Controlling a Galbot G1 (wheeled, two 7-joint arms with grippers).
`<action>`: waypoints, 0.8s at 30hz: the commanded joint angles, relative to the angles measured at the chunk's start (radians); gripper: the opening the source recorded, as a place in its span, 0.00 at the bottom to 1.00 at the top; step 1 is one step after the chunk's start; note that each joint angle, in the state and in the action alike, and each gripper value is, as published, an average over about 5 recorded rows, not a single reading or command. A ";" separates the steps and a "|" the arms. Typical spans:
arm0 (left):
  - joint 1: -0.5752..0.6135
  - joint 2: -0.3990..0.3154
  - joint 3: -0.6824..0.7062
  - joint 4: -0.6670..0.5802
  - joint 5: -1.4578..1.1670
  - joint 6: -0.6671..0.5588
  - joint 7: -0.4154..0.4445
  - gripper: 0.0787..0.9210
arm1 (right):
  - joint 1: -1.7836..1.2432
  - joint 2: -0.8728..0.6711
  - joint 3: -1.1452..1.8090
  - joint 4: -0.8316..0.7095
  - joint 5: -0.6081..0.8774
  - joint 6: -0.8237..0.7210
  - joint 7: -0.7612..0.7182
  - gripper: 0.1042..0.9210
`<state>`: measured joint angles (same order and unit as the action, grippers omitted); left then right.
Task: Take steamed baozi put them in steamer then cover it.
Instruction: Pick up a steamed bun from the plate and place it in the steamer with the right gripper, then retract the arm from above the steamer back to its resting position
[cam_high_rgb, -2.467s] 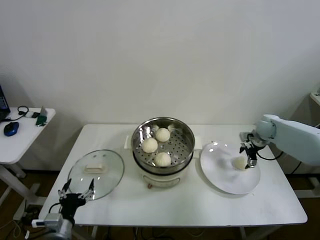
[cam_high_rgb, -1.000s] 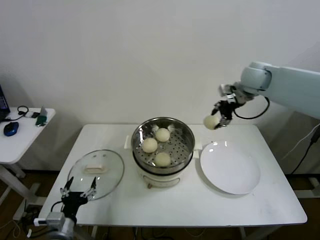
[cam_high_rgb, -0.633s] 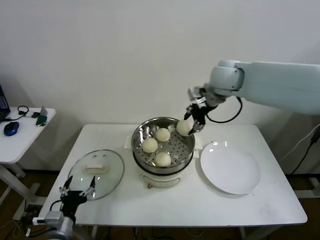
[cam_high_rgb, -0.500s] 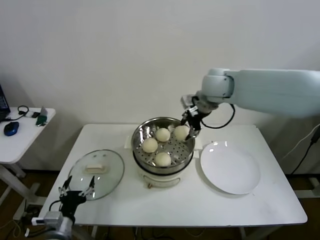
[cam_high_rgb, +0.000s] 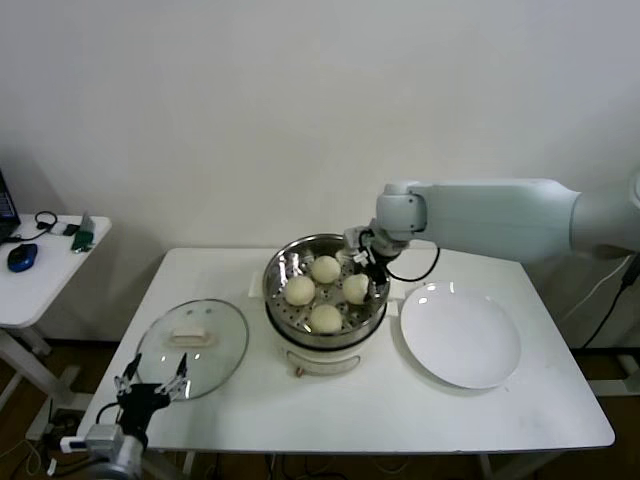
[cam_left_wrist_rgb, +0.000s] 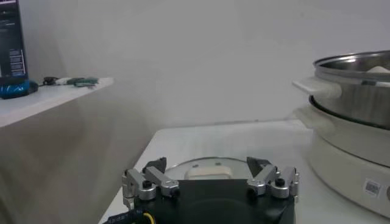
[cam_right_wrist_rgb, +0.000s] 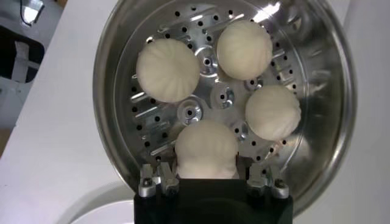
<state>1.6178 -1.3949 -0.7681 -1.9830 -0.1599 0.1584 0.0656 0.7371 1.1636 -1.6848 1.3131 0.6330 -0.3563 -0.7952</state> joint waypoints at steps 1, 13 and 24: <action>-0.001 -0.003 0.000 -0.004 -0.001 0.001 0.000 0.88 | -0.052 0.036 0.003 -0.046 -0.031 -0.002 0.013 0.69; 0.004 0.002 -0.008 -0.013 -0.005 0.003 0.002 0.88 | 0.020 -0.044 0.080 -0.036 0.051 0.077 -0.126 0.87; 0.007 0.022 -0.003 -0.031 -0.027 0.002 -0.005 0.88 | -0.033 -0.312 0.453 0.046 0.433 0.054 0.362 0.88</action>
<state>1.6275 -1.3834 -0.7767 -2.0086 -0.1782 0.1632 0.0691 0.7572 1.0511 -1.5177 1.3040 0.8189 -0.3088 -0.8312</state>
